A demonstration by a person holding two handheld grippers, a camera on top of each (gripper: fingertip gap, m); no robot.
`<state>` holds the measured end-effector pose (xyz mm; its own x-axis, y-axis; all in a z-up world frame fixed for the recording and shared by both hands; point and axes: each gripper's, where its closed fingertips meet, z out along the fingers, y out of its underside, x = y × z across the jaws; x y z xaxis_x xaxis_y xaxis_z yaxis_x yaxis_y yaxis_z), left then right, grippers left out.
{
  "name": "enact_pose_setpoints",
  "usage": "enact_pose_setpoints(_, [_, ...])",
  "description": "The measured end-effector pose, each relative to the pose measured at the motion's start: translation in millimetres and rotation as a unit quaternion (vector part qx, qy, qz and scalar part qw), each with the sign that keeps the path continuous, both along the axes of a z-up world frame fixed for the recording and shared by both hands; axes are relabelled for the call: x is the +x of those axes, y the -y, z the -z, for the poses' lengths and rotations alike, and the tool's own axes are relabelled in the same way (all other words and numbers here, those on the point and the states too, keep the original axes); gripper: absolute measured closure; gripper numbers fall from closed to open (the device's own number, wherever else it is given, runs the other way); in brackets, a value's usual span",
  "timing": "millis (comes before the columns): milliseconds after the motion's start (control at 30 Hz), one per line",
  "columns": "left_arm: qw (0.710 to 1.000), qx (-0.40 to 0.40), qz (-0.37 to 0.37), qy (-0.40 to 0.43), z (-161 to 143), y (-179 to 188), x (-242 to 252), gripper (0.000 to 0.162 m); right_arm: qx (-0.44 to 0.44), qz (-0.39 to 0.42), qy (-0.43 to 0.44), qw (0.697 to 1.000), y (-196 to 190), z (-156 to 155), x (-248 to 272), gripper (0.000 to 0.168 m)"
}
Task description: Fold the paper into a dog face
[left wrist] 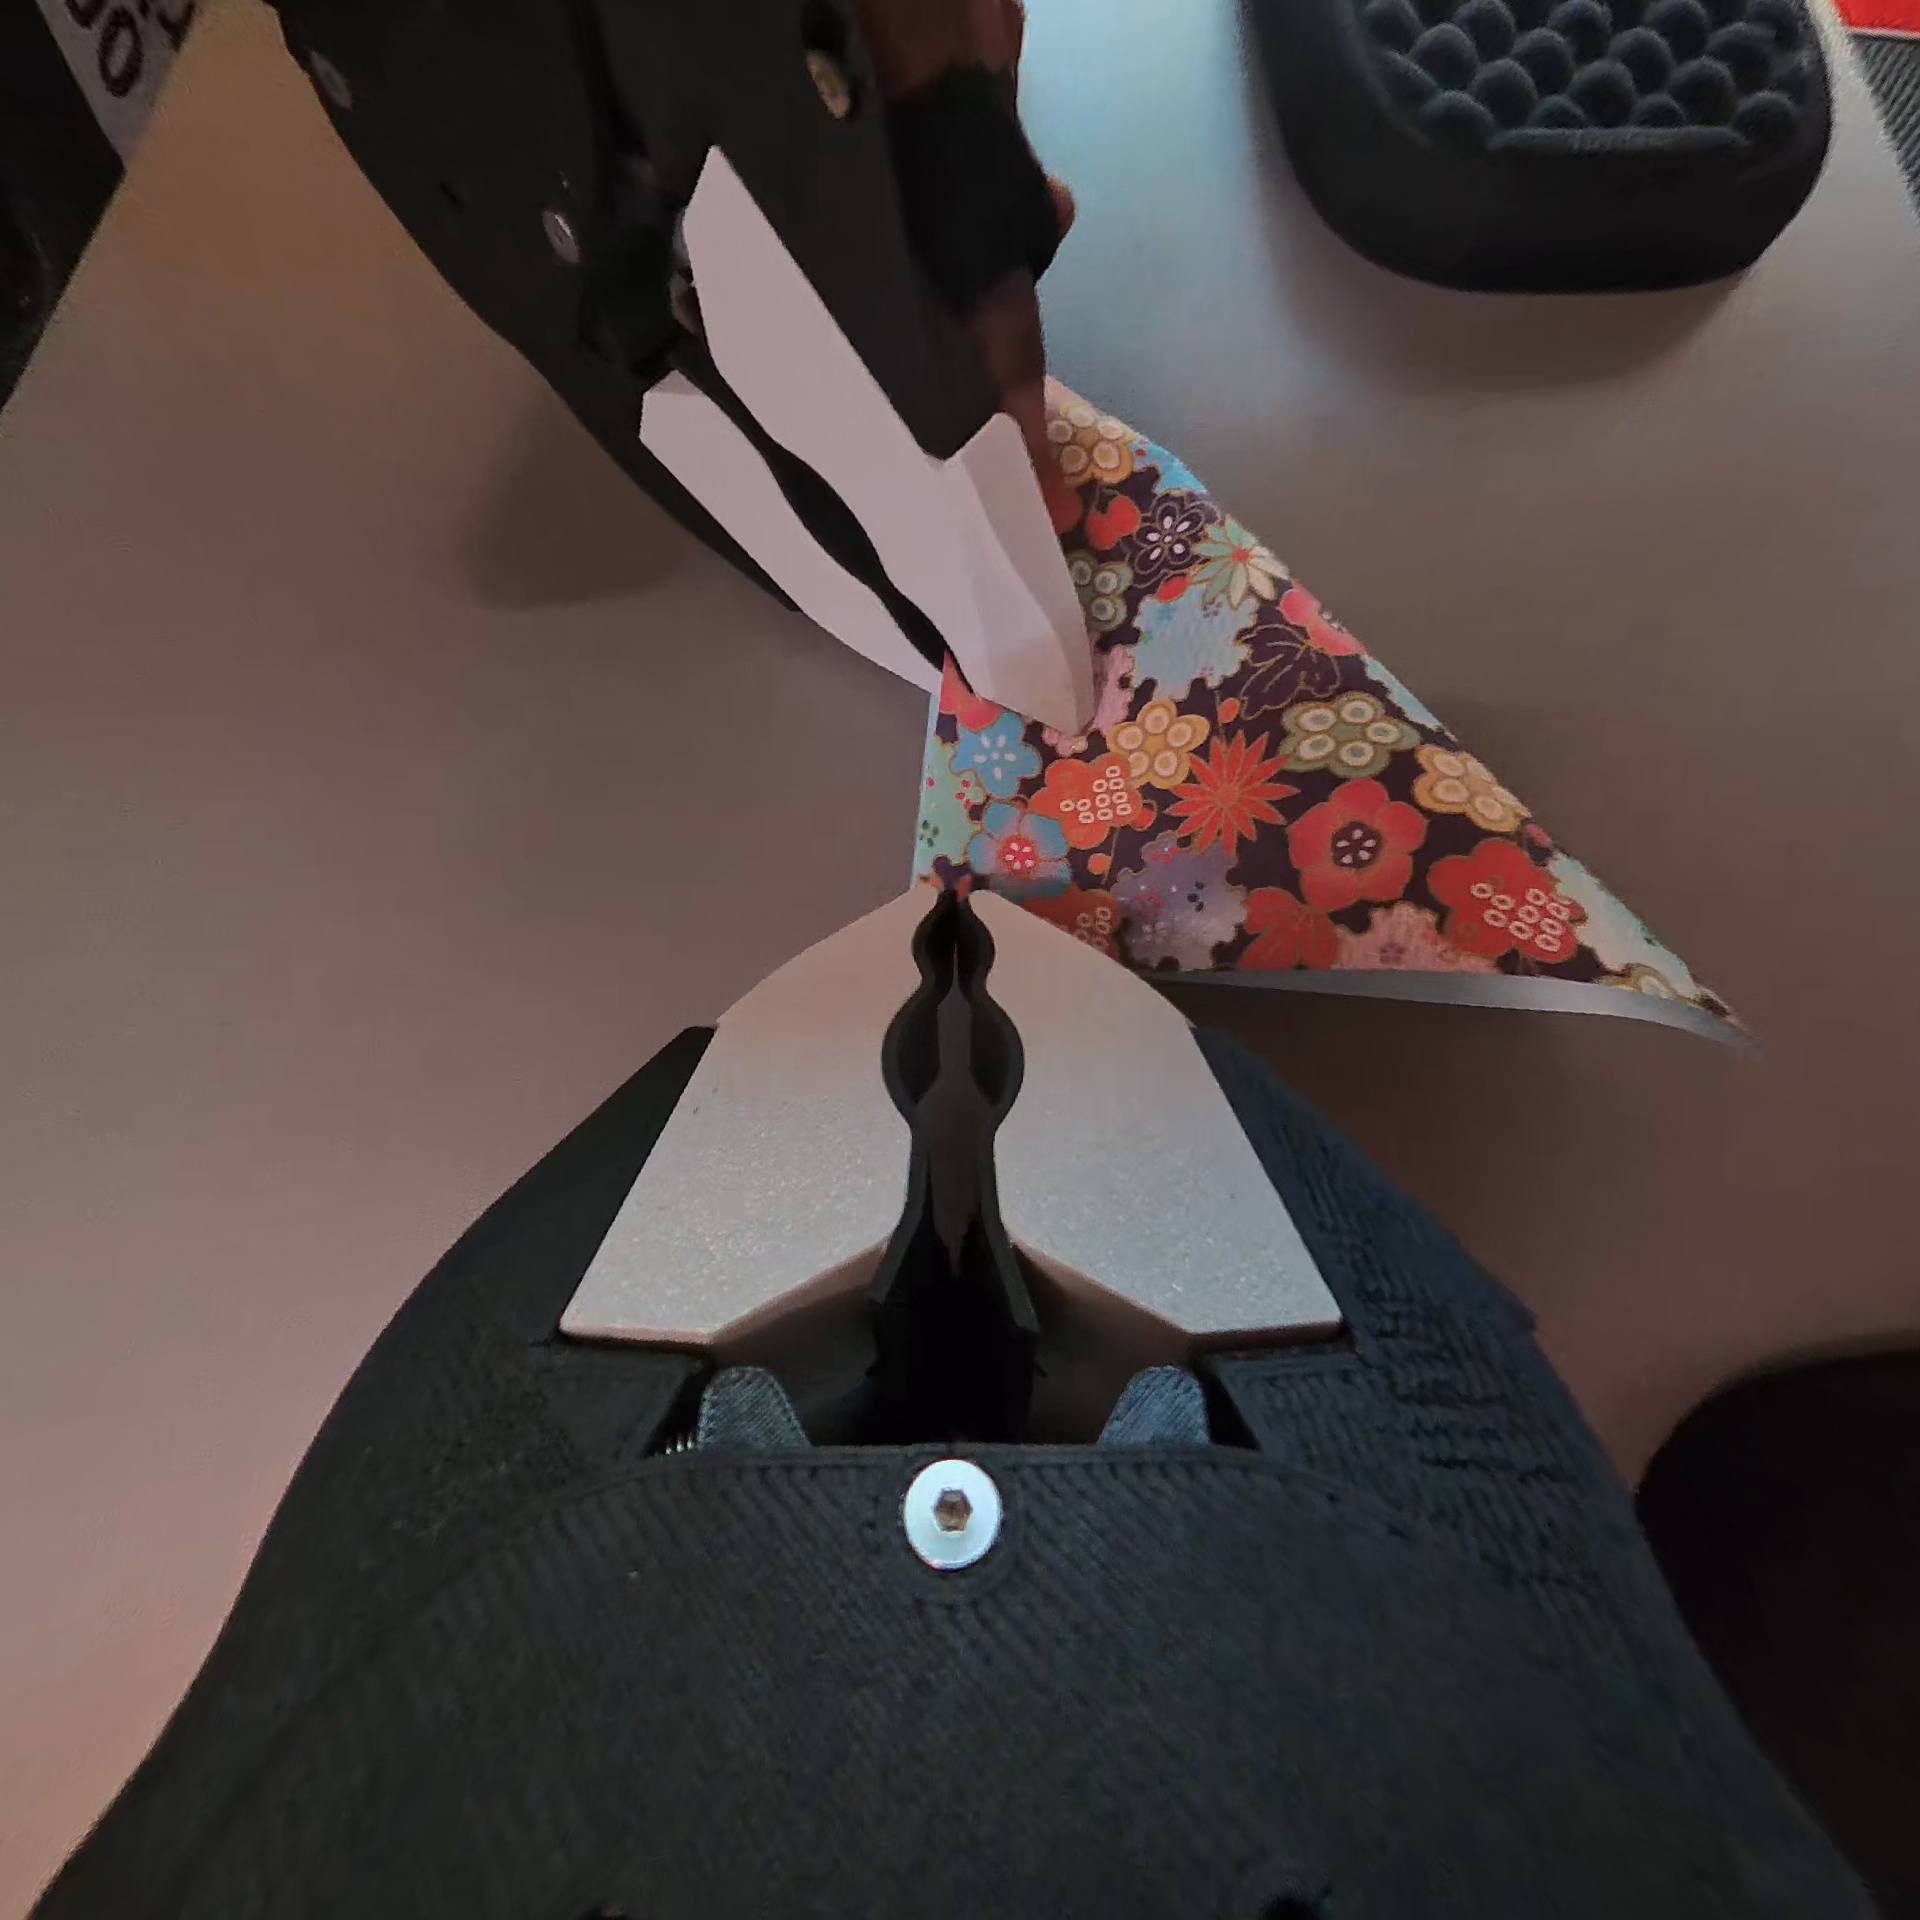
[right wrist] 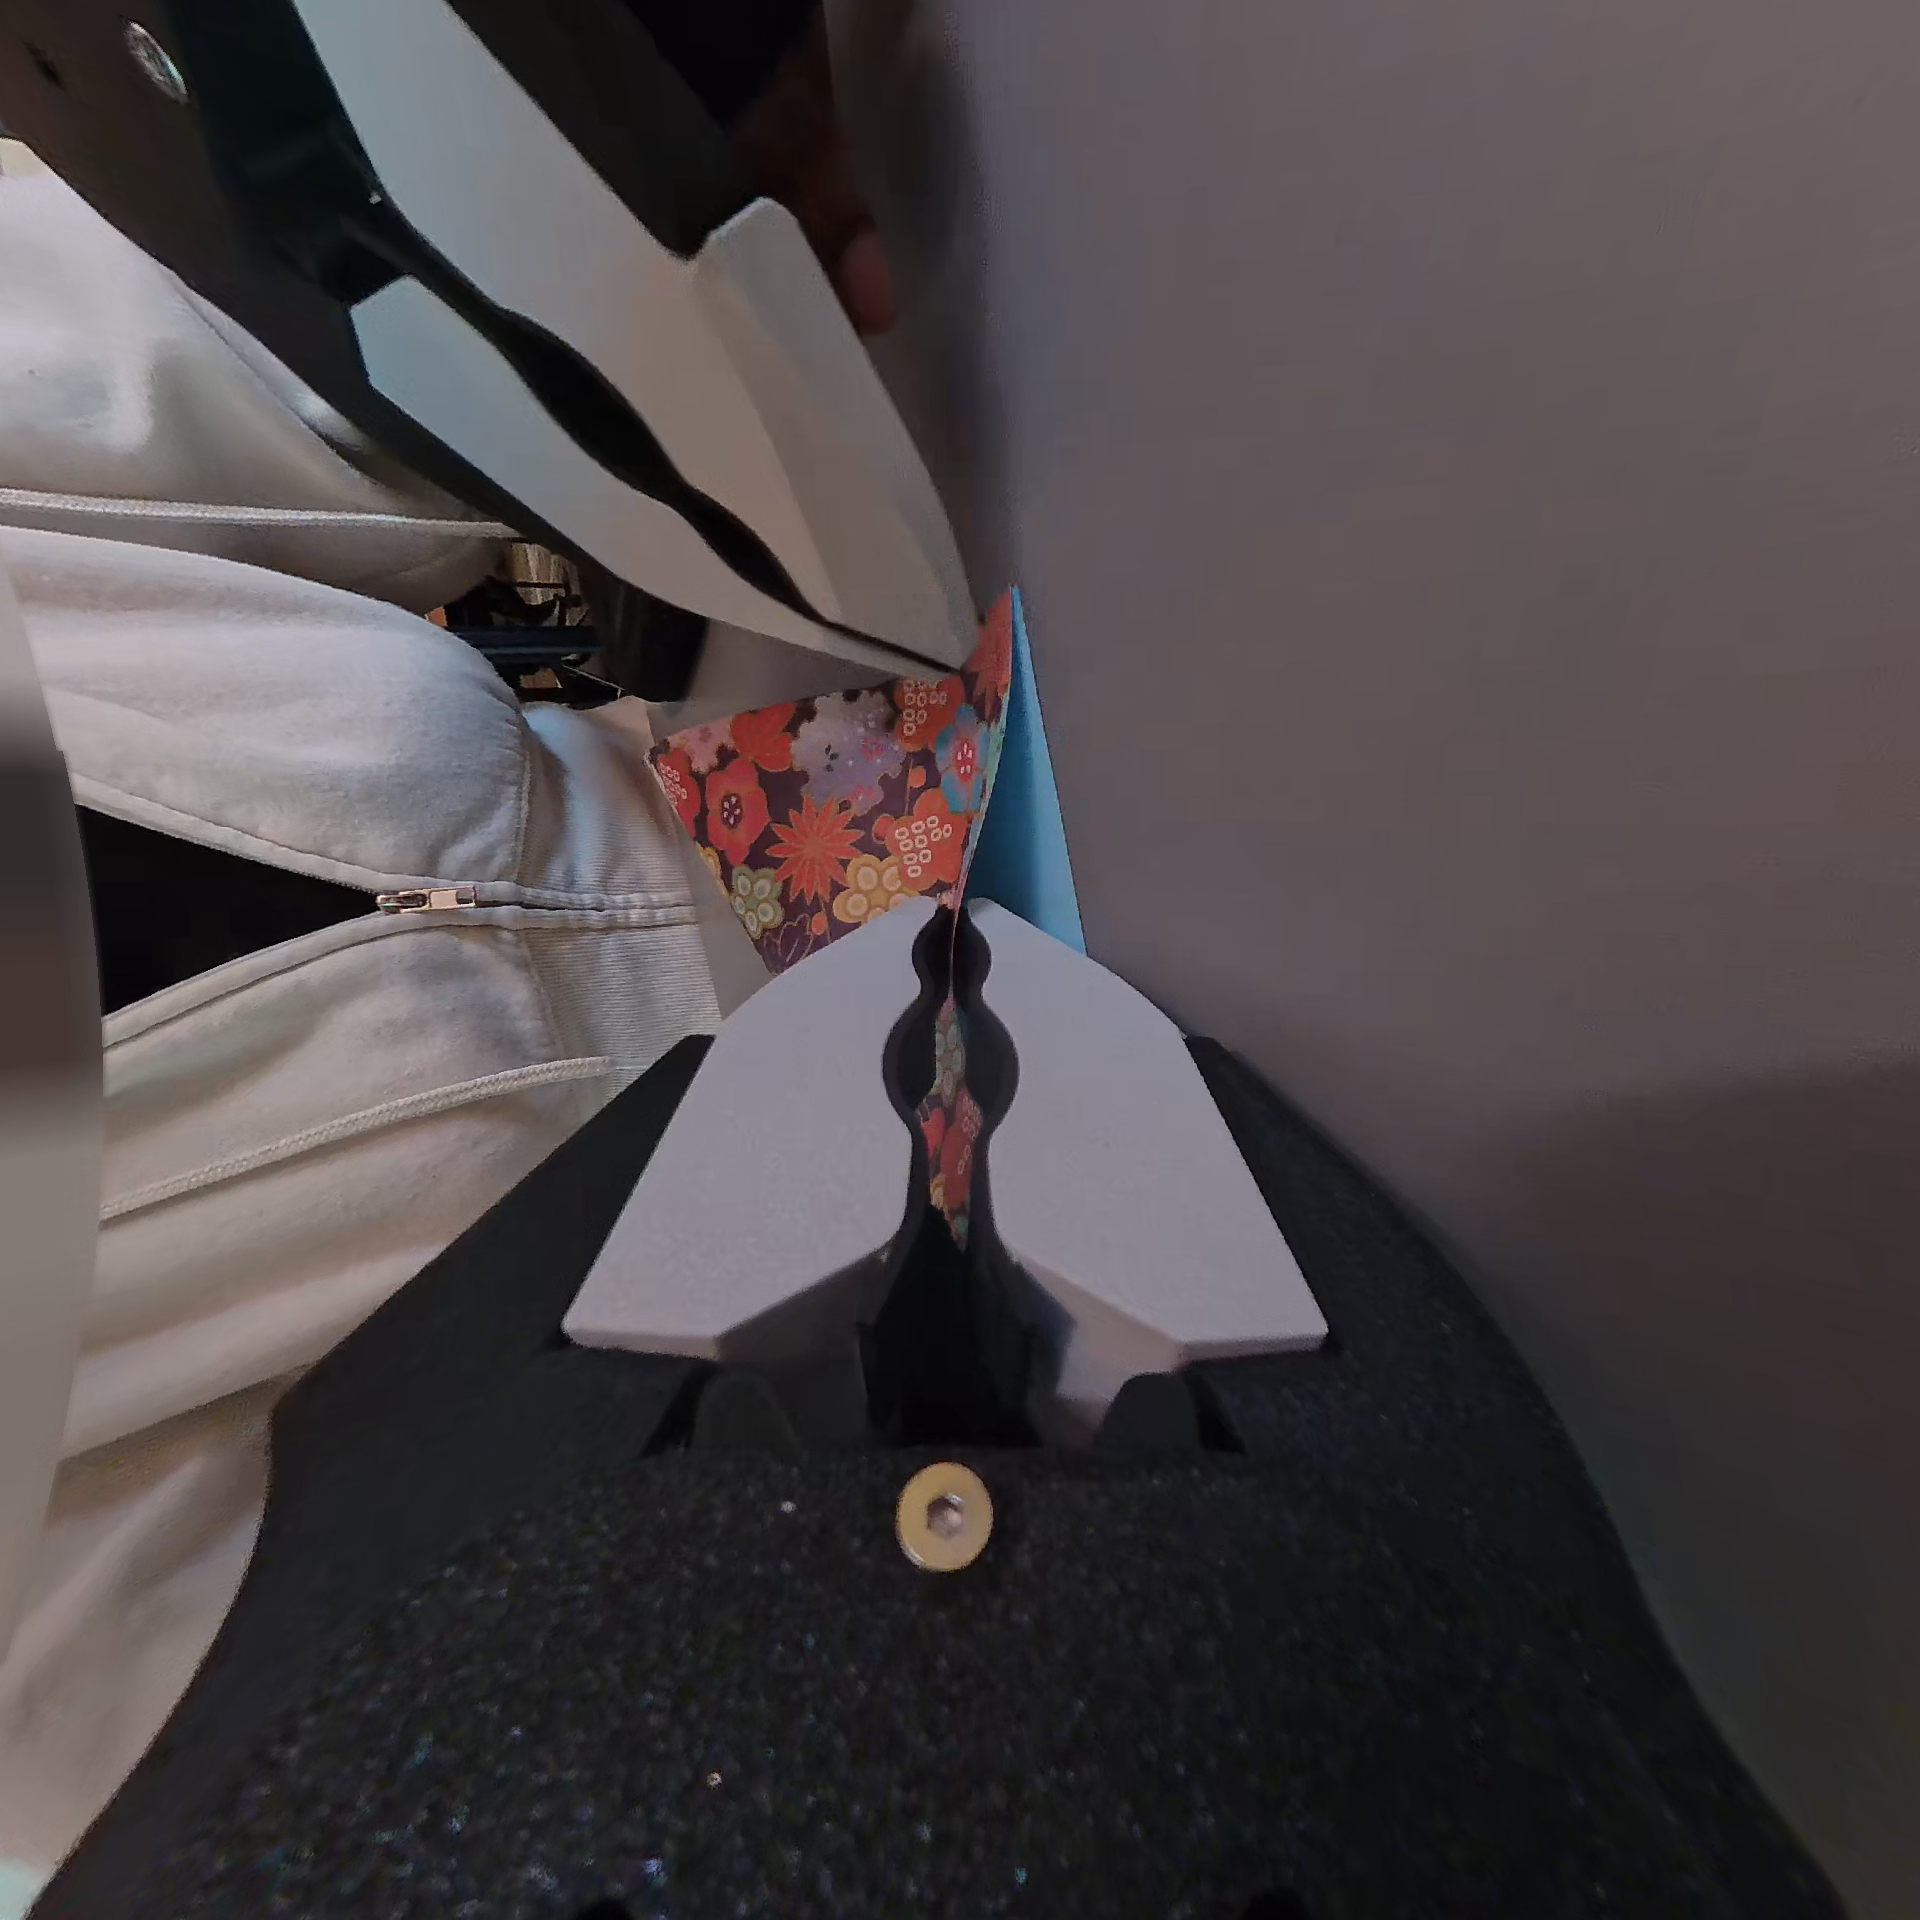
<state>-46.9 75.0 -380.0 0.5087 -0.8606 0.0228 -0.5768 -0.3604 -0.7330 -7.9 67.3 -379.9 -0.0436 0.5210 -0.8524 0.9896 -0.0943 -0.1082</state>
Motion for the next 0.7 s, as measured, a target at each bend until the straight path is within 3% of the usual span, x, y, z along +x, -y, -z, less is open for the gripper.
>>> enact_pose_setpoints(367, [0.999, -0.039, -0.013, -0.020, 5.6, 0.6, -0.1, 0.160, 0.037, -0.012, -0.013, 0.999, -0.4, 0.9, -0.1, 0.168])
enact_pose_setpoints(500, [0.998, -0.032, -0.004, -0.045, 5.8, 0.9, -0.2, 0.160, 0.093, 0.004, -0.064, 0.994, -9.2, -13.2, -2.4, 0.153])
enact_pose_setpoints(567, [0.998, -0.028, -0.001, -0.047, 5.8, 1.0, -0.1, 0.161, 0.172, 0.028, -0.108, 0.979, -22.9, -24.8, -2.2, 0.143])
enact_pose_setpoints(700, [0.998, -0.021, 0.002, -0.051, 5.5, 1.1, 0.2, 0.161, 0.326, 0.083, -0.228, 0.914, -40.5, -55.8, -6.5, 0.125])
